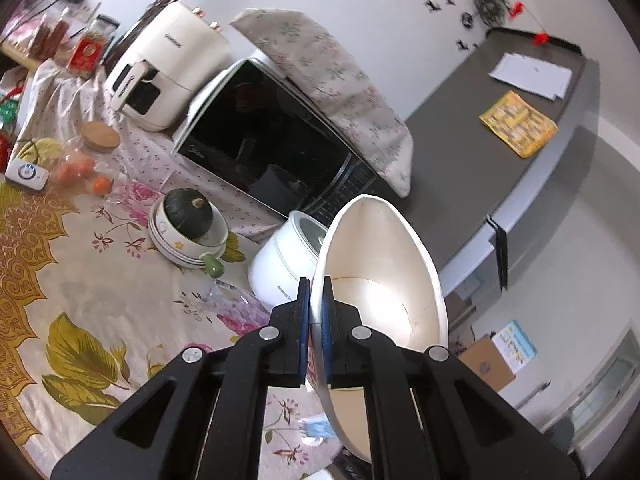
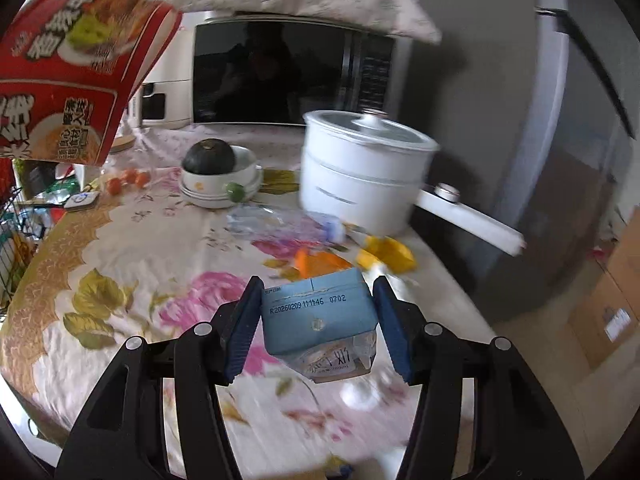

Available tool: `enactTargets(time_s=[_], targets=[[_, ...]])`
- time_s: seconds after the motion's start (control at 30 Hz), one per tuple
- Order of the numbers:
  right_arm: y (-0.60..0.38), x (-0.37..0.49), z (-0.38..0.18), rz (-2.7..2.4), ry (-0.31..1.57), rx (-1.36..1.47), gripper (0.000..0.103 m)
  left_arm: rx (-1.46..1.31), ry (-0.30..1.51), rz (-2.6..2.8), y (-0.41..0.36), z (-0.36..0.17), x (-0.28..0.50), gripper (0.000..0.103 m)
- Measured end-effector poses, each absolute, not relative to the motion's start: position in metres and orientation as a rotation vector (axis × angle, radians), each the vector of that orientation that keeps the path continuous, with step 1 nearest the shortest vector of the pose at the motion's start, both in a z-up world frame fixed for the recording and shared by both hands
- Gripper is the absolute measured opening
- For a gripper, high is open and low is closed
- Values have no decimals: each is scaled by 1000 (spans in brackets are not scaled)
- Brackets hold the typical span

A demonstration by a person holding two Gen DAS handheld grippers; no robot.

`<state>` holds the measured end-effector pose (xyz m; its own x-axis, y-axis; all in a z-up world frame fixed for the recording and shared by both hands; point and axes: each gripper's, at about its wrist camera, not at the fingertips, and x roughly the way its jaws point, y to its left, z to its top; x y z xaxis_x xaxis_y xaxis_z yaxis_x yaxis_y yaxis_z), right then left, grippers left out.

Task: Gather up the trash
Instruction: 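Carry the milk carton into the bin with the right gripper while the left carries the cup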

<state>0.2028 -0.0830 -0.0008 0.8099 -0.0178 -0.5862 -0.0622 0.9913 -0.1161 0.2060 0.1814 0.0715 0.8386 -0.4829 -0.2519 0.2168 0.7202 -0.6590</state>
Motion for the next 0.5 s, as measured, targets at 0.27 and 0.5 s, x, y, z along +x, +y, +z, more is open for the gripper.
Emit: enactTargets(time_s=[0.27, 0.5], targets=[[-119, 134, -14, -17, 695, -94, 53, -587, 483, -479, 146, 60, 177, 5], [-146, 92, -43, -44, 794, -50, 54, -544, 561, -563, 108, 40, 156, 5]])
